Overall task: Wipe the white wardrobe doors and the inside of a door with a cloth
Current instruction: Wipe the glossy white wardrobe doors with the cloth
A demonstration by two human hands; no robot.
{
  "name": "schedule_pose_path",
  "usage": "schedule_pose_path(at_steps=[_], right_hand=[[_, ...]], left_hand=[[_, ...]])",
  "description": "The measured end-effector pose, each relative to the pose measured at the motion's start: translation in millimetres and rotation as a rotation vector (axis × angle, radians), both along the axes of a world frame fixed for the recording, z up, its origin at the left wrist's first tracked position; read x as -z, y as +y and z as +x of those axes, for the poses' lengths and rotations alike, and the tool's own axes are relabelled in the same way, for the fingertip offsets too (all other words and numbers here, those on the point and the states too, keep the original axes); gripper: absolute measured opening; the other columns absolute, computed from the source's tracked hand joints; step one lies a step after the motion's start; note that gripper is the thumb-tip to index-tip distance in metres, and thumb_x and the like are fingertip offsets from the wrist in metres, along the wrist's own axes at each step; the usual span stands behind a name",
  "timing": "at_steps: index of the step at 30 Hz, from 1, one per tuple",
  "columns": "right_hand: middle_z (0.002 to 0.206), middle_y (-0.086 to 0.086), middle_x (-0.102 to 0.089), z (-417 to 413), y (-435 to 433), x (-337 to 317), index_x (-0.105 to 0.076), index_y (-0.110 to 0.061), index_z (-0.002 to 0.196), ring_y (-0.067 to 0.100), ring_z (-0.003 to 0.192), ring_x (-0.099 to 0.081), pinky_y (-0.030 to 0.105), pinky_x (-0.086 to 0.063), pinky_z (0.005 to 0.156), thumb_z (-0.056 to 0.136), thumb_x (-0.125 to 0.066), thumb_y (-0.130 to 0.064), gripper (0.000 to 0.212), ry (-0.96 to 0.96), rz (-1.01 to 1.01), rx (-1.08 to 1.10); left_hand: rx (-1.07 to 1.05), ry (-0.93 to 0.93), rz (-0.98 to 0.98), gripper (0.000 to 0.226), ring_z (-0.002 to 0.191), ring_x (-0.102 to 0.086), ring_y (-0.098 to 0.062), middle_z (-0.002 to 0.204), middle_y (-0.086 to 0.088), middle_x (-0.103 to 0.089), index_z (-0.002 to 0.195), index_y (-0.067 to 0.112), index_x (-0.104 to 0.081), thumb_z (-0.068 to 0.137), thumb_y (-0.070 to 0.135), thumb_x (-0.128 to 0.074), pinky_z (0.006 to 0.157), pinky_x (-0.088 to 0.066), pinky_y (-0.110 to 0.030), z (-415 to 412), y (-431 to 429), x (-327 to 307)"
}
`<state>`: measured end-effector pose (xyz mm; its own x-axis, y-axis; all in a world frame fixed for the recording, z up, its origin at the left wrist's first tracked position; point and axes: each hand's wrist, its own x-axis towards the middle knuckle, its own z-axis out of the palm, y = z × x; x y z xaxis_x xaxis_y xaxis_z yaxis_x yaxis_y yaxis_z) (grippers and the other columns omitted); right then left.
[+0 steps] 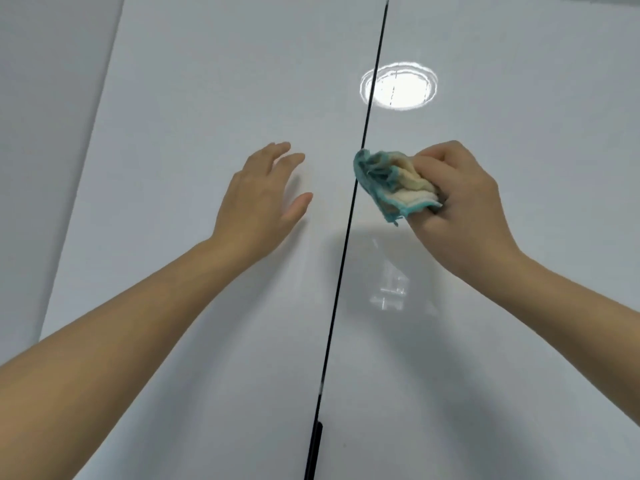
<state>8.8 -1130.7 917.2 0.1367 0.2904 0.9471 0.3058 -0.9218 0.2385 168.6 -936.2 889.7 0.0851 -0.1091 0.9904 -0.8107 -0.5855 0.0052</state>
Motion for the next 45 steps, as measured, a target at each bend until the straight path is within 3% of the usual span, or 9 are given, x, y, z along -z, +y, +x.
schedule_pose_path(at_steps=[6,16,21,24,27,32,37,41,45], right_hand=[[0.103,-0.010,-0.052,6.4,-8.9,-67.2,-0.066,-0.035,0.109,0.013,0.086,-0.049,0.025,-0.032,0.059,0.082,-0.055,-0.027,0.030,-0.141,-0.085,0.201],[0.115,0.002,-0.049,43.6,2.5,-193.2,-0.066,-0.017,0.106,0.024,0.101,-0.043,0.031,-0.031,0.074,0.089,-0.052,-0.021,0.022,-0.355,0.059,0.430],[0.122,0.003,-0.045,62.4,25.4,-246.7,-0.062,-0.016,0.109,0.024,0.108,-0.042,0.030,-0.028,0.077,0.089,-0.051,-0.013,0.023,-0.430,0.056,0.531],[0.120,0.002,-0.044,89.7,32.2,-249.4,-0.059,-0.023,0.116,0.025,0.109,-0.041,0.032,-0.030,0.078,0.088,-0.049,-0.012,0.031,-0.334,0.032,0.519],[0.115,0.000,-0.044,108.5,27.3,-242.8,-0.055,-0.035,0.121,0.024,0.103,-0.040,0.034,-0.030,0.077,0.090,-0.047,-0.018,0.037,-0.372,-0.018,0.496],[0.114,0.001,-0.044,103.6,20.6,-254.5,-0.060,-0.032,0.112,0.025,0.105,-0.041,0.035,-0.034,0.081,0.088,-0.045,-0.014,0.033,-0.349,-0.030,0.498],[0.111,0.001,-0.044,98.3,10.9,-258.1,-0.060,-0.029,0.103,0.025,0.102,-0.040,0.035,-0.032,0.078,0.088,-0.043,-0.012,0.029,-0.361,0.008,0.477],[0.111,0.001,-0.044,90.1,-3.4,-261.5,-0.061,-0.029,0.103,0.026,0.101,-0.039,0.035,-0.032,0.078,0.085,-0.044,-0.009,0.031,-0.364,0.016,0.491],[0.110,0.001,-0.043,76.6,-22.1,-262.4,-0.061,-0.029,0.100,0.026,0.101,-0.040,0.035,-0.033,0.079,0.082,-0.043,-0.005,0.035,-0.352,0.043,0.490]], left_hand=[[-0.011,0.035,-0.032,0.053,0.145,-0.021,-0.016,0.156,0.001,-0.029,0.145,0.020,-0.041,0.096,0.037,-0.052,0.114,-0.026,-0.038,-17.4,-27.3,-53.3],[-0.062,-0.058,-0.020,0.054,0.148,-0.015,-0.018,0.159,-0.001,-0.023,0.148,0.020,-0.037,0.098,0.038,-0.048,0.118,-0.018,-0.035,-14.0,-52.4,-153.6],[0.049,-0.115,-0.062,0.048,0.148,-0.013,-0.015,0.159,0.000,-0.022,0.148,0.016,-0.036,0.103,0.032,-0.040,0.119,-0.008,-0.035,-9.8,-77.6,-187.8],[0.061,-0.181,-0.091,0.048,0.144,-0.022,-0.013,0.155,0.004,-0.030,0.147,0.018,-0.037,0.103,0.031,-0.023,0.119,-0.009,-0.034,5.2,-88.4,-184.9],[0.069,-0.258,-0.099,0.054,0.143,-0.025,-0.008,0.151,0.012,-0.036,0.148,0.025,-0.037,0.098,0.031,-0.016,0.120,-0.010,-0.034,15.0,-91.1,-181.5],[0.035,-0.235,-0.111,0.062,0.149,-0.014,-0.010,0.158,0.009,-0.027,0.152,0.022,-0.032,0.095,0.034,-0.011,0.119,-0.001,-0.027,16.0,-90.8,-180.4],[0.013,-0.203,-0.104,0.048,0.150,-0.008,-0.009,0.162,0.007,-0.018,0.153,0.022,-0.027,0.105,0.027,-0.022,0.119,0.001,-0.025,14.4,-90.4,-178.1],[0.011,-0.207,-0.110,0.052,0.150,-0.010,-0.010,0.161,0.007,-0.020,0.152,0.021,-0.030,0.102,0.031,-0.020,0.118,0.001,-0.024,13.8,-90.3,-177.5],[0.031,-0.199,-0.120,0.047,0.150,-0.009,-0.008,0.161,0.007,-0.019,0.152,0.021,-0.030,0.105,0.024,-0.032,0.118,0.002,-0.022,14.5,-90.3,-177.2]])
